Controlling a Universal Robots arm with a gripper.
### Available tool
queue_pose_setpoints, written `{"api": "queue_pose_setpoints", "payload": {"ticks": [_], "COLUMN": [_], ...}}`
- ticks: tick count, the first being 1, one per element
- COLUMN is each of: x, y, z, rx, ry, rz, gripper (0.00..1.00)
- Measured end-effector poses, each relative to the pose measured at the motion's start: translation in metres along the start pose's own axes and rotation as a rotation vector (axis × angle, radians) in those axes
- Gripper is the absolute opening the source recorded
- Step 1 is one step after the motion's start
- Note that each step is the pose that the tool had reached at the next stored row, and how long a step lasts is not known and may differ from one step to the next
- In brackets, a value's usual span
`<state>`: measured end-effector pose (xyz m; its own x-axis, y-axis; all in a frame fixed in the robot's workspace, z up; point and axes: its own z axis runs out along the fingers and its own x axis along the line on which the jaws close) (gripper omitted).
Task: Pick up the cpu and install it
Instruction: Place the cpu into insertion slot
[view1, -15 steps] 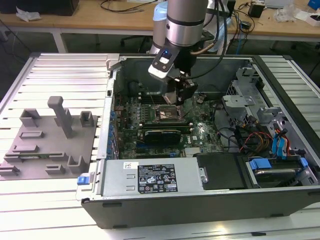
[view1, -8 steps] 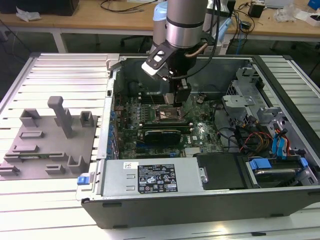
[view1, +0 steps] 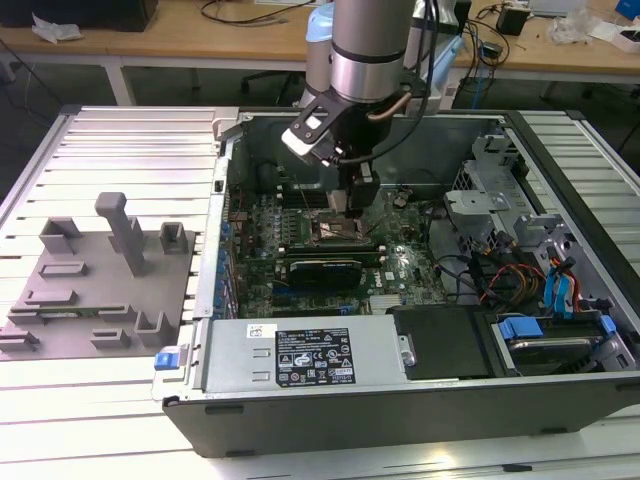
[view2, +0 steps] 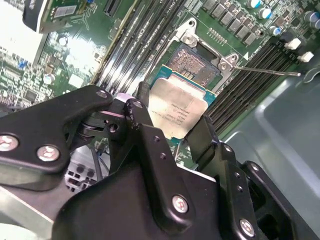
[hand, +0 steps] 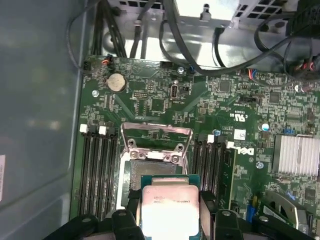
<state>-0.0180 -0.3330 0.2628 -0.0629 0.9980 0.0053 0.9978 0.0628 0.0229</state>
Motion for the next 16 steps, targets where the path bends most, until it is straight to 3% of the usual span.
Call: {"api": "queue_pose_setpoints", "payload": {"ticks": [4,12,16], "x": [0.0000,0.0012,0.0065], "y": [-0.0002,-0.0024,-0.0049], "z": [0.0048,0.0172,0.0238], "rx": [-0.0004,-0.0028,-0.0026], "ry": [-0.0011,-0.0041,-0.0108], "rz": [0.051,0.049,0.048], "gripper": [0.55,0.55,0.55]}}
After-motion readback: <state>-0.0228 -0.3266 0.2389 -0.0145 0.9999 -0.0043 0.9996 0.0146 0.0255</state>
